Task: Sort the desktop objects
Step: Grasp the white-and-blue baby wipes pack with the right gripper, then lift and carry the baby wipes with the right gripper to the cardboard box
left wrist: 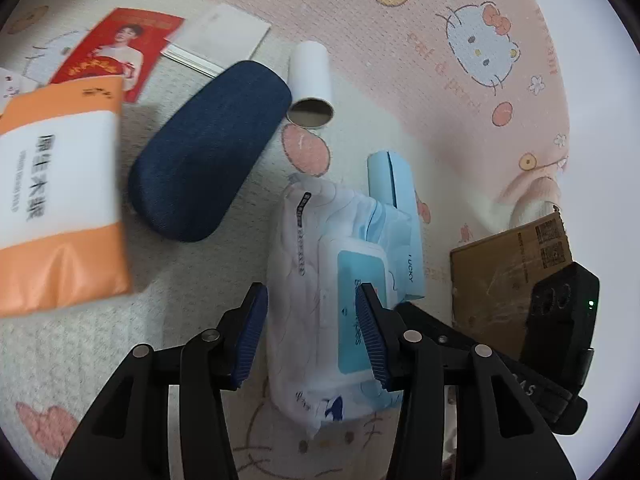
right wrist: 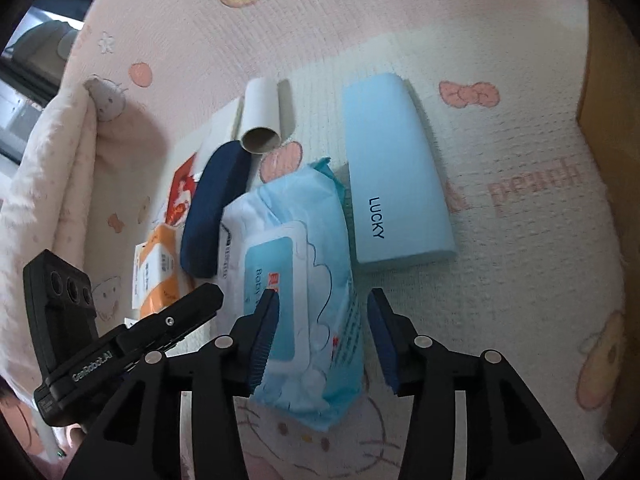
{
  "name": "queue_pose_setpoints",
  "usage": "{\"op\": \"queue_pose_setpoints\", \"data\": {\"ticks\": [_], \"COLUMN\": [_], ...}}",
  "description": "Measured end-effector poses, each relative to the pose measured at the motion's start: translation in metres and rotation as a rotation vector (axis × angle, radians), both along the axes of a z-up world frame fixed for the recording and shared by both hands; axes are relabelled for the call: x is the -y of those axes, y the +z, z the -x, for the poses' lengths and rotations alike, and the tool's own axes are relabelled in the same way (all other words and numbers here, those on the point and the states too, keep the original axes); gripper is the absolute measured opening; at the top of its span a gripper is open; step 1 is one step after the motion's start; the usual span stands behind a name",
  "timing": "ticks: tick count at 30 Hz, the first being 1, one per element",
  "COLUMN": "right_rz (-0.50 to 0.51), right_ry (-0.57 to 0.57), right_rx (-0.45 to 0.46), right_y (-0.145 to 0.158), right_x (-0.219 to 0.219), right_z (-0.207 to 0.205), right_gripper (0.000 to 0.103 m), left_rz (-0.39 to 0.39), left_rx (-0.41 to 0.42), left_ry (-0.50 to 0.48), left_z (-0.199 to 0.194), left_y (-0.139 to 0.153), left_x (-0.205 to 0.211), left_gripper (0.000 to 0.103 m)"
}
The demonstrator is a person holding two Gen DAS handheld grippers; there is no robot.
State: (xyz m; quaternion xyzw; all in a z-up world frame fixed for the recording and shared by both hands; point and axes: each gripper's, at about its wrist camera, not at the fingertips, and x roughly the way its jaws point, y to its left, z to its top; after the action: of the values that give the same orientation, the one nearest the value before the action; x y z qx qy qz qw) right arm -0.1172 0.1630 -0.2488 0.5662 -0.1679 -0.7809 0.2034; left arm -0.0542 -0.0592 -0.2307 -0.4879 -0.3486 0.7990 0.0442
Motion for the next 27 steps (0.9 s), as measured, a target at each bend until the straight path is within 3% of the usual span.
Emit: {"op": "queue_pose_setpoints", "data": {"ticks": [4,7,10,14,21,27], "right_rz": [0.016,0.008,0.012,0.015,-0.063,-0.049], "right_ry": [-0.009,-0.015,0.002,0.03,0.095,0.112], "right_rx": [0.013,0.008,0.003,-0.01,-0.058,-0.101], "right_y": [-0.005,-0.007,-0.007,-0.007,0.006,0.031], "right_x": [0.008,0.013,0.019,0.026,0.037,0.034], "right_z": [0.005,0.006,0.007,0.004,-0.002,-0.007], "right_gripper": [0.045,0.044,0.042,0.038,0.031,0.03], "left_rz": [-0.018,0.017,0.018,0.029,0.027,0.028], "left_rx": [0.022,0.029,0.023,0.032,0.057,0.0], "left_ry": [0.002,0.023,0.033,0.04,0.044,0.048], "left_z": [0.005,0.002,-0.001,-0.001,-0.006,-0.014], "left_y": [-0.006,-0.007,-0.006,-0.005,0.001,0.029], "left_x": [-0.003,-0.006,-0.006,-0.007,-0.01,-0.01], "left_gripper": [0.048,0.035,0.031,0.029,0.029,0.029]}}
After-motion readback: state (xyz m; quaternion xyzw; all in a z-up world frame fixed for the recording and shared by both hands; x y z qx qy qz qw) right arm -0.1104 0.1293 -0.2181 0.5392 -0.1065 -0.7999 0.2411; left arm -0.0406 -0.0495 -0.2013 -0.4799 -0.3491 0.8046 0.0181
